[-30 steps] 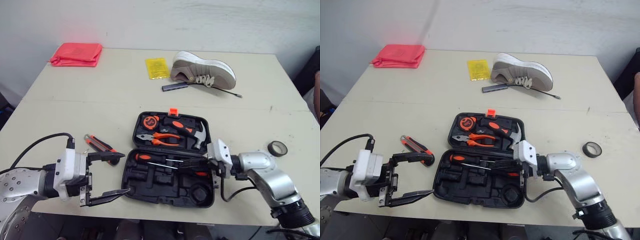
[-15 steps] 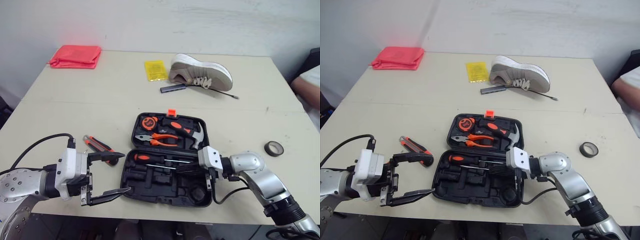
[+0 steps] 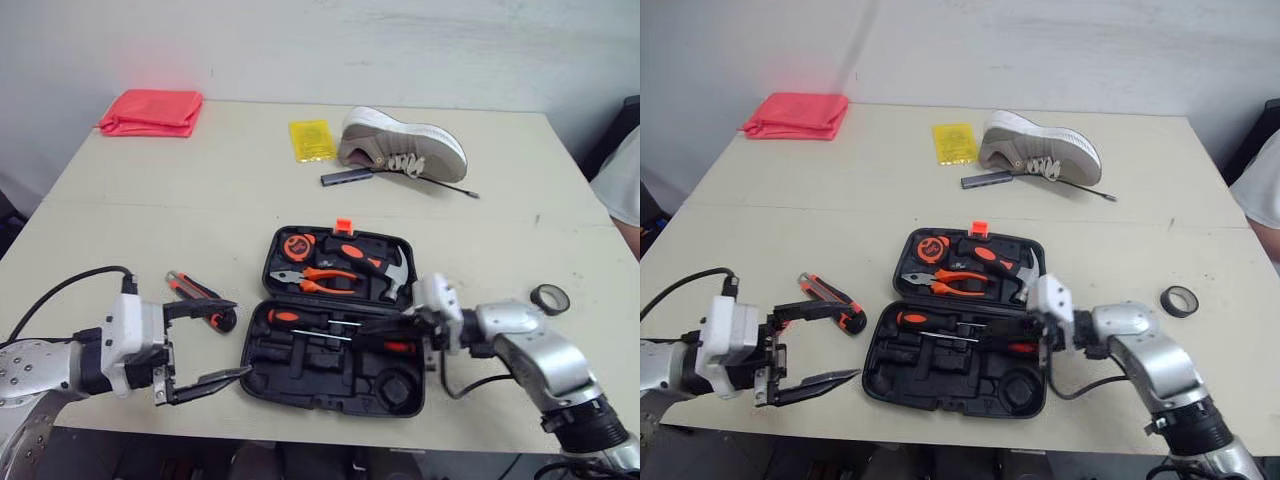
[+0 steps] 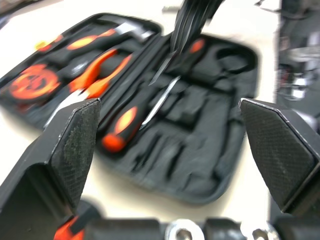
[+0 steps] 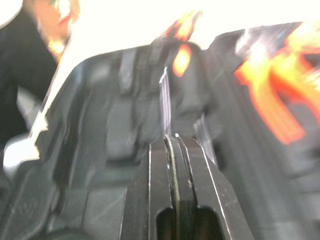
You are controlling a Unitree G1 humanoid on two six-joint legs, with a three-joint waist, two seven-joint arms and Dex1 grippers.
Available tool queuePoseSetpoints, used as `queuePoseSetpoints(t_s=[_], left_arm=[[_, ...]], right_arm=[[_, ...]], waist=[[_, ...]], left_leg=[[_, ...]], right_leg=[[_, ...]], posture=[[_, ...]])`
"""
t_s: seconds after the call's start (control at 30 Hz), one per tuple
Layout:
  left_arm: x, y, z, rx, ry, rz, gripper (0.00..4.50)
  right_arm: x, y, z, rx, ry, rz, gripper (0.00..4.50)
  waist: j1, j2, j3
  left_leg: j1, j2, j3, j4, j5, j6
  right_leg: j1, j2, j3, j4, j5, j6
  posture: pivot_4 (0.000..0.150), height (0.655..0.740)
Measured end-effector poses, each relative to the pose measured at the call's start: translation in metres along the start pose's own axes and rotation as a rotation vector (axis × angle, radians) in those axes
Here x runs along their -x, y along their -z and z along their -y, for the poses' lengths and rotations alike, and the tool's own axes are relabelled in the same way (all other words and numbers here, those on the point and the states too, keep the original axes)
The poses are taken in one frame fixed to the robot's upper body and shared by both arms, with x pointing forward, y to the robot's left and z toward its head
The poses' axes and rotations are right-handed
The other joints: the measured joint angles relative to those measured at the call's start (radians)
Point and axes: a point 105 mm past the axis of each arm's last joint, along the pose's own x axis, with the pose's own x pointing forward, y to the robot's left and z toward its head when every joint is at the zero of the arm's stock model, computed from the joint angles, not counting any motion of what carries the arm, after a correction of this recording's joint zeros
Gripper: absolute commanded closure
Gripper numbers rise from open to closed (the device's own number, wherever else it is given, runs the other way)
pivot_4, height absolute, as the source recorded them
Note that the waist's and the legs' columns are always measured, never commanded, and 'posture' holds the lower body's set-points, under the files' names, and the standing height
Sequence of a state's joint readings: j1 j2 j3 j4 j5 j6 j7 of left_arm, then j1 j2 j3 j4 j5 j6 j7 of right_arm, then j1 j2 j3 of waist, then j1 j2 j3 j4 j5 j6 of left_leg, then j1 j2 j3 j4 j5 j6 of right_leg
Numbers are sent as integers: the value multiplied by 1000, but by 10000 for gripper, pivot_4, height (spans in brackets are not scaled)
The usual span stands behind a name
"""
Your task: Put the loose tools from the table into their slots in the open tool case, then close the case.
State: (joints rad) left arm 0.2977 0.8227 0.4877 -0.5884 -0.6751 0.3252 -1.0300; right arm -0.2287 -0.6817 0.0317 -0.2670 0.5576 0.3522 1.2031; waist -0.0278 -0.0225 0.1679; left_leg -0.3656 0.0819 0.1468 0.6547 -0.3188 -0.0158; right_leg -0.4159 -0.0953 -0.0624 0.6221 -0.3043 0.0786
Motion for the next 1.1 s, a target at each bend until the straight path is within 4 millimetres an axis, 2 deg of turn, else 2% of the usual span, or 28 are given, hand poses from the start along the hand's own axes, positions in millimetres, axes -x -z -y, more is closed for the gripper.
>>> queuePoseSetpoints(t_s=[0.07, 0.1, 0.13, 0.2, 0.3, 0.4, 0.43, 0.47, 0.5, 0.57, 0.63, 0.73, 0.83, 0.9, 1.0, 1.1], left_arm=[[14, 5, -7, 9, -70, -13, 0], [22, 8, -12, 17, -113, -19, 0], [31, 11, -16, 28, -153, -29, 0], [58, 20, -27, 38, -291, -55, 0], [113, 40, -36, 82, -528, -135, 0], [163, 56, -38, 109, -727, -209, 0], [178, 61, -38, 111, -786, -233, 0], [190, 66, -37, 120, -835, -253, 0], [204, 72, -35, 133, -891, -274, 0], [230, 83, -29, 167, -995, -306, 0], [240, 90, -25, 191, -1038, -313, 0], [236, 90, -27, 182, -1025, -304, 0], [218, 84, -36, 153, -970, -271, 0], [197, 77, -40, 162, -894, -235, 0], [169, 65, -44, 184, -776, -202, 0], [142, 60, -39, 257, -630, -237, 0]], right_arm=[[18, -11, 1, 24, 34, 40, 44708], [28, -10, 3, 12, 65, 34, 44708], [37, -7, 5, -4, 100, 21, 41746], [70, 6, 15, -14, 237, -32, 35754], [145, 35, 27, 0, 510, -169, 20275], [204, 52, 23, 29, 683, -262, 4149], [223, 54, 20, 43, 736, -278, 534], [236, 56, 18, 43, 773, -290, 534], [251, 59, 14, 43, 818, -305, 534], [275, 65, 3, 39, 889, -351, 534], [288, 69, -3, 43, 925, -381, 534], [284, 67, -1, 70, 912, -370, 534], [260, 61, 5, 99, 838, -283, 534], [231, 49, 9, 113, 740, -164, 534], [195, 30, 9, 133, 607, -51, 534], [146, 6, 1, 217, 450, 97, 534]], waist=[[0, 0, 0], [0, 0, 0], [0, 0, 0], [1, -1, 0], [0, -1, 1], [-3, -2, 2], [-4, -2, 2], [-5, -2, 2], [-7, -2, 3], [-12, -2, 3], [-20, -2, 3], [-30, -3, 4], [-34, -4, 4], [-35, -3, 4], [-30, -1, 5], [-27, 0, 6]], left_leg=[[-1, 0, -1, 0, -1, -1], [-2, 0, -1, 0, -1, 0], [-2, 0, -1, 0, -1, 0], [-3, -2, 0, 1, -2, 1], [-3, -3, 1, 2, -3, 3], [-2, -3, 2, 3, -4, 4], [-2, -3, 2, 4, -4, 4], [-1, -3, 2, 4, -4, 5], [-1, -1, 2, 4, -4, 4], [0, 1, 3, 4, -5, 2], [3, 2, 3, 4, -7, -1], [6, 2, 3, 2, -6, -2], [8, 2, 3, -2, -5, -4], [10, 2, 4, -5, -4, -6], [10, 2, 3, -8, -4, -8], [9, 4, 2, -8, -3, -8]], right_leg=[[0, 1, -2, -1, 0, 0], [0, 1, -2, -2, 0, 0], [-1, 1, -2, -2, 0, 0], [-1, 1, -2, -2, 0, 0], [-1, 3, -2, -4, 0, 0], [0, 3, -2, -4, 0, 0], [0, 2, -1, -4, -1, -1], [1, 1, -1, -4, -3, -4], [1, -1, 0, -4, -8, -13], [1, -3, 0, -4, -8, -14], [4, -4, 0, -4, -8, -14], [7, -4, 1, -4, -8, -14], [6, -4, 3, -3, -8, -13], [6, -3, 3, -2, 0, 1], [4, -3, 3, -1, 0, 0], [3, 0, 2, 0, -1, -2]], posture=[[1500, 7400], [1500, 7400], [1500, 7400], [1500, 7400], [1500, 7400], [1500, 7400], [1500, 7400], [1500, 7400], [1500, 7400], [1500, 7400], [1500, 7400], [1500, 7400], [1500, 7400], [1500, 7400], [1500, 7400], [1500, 7400]])
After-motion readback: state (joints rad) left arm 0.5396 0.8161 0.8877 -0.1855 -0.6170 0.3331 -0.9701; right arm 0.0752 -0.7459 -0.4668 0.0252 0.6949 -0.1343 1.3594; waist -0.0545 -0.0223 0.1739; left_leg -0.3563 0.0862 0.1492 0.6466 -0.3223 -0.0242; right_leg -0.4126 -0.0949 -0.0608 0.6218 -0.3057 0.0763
